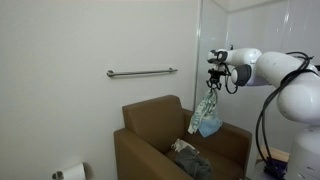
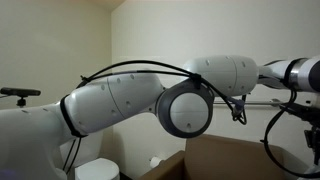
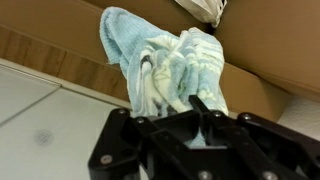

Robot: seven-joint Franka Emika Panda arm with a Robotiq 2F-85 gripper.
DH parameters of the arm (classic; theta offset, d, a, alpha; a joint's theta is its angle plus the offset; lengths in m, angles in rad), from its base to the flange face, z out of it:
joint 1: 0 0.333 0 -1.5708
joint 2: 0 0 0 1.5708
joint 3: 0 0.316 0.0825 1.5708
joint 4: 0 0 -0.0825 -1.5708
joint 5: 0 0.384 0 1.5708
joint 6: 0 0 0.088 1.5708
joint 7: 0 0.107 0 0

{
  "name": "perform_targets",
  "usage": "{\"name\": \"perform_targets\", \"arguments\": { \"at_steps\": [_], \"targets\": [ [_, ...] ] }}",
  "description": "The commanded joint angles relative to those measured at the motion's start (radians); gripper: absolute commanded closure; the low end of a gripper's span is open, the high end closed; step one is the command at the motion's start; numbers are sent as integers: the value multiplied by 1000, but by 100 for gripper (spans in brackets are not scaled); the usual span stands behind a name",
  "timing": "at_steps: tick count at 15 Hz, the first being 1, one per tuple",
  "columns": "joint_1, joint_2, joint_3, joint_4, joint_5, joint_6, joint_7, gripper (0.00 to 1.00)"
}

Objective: Pick up the towels and put them on the left hand rest of the couch.

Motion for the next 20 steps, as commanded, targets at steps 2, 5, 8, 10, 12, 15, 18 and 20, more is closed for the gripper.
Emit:
{"name": "perform_targets", "arguments": {
  "at_steps": [2, 5, 8, 10, 12, 15, 18, 20],
  "targets": [
    [6, -3, 3, -3, -24, 1, 44, 100],
    [20, -4, 9, -5, -24, -12, 21, 74],
    [36, -6, 9, -4, -26, -11, 3, 57],
    [45, -9, 9, -8, -27, -10, -3, 45],
    [50, -13, 10, -13, -25, -12, -7, 32],
    [49, -19, 16, -15, -20, -27, -24, 13],
    [50, -25, 21, -19, -20, -41, -57, 0],
    [50, -27, 29, -17, -19, -54, -102, 0]
  ]
}}
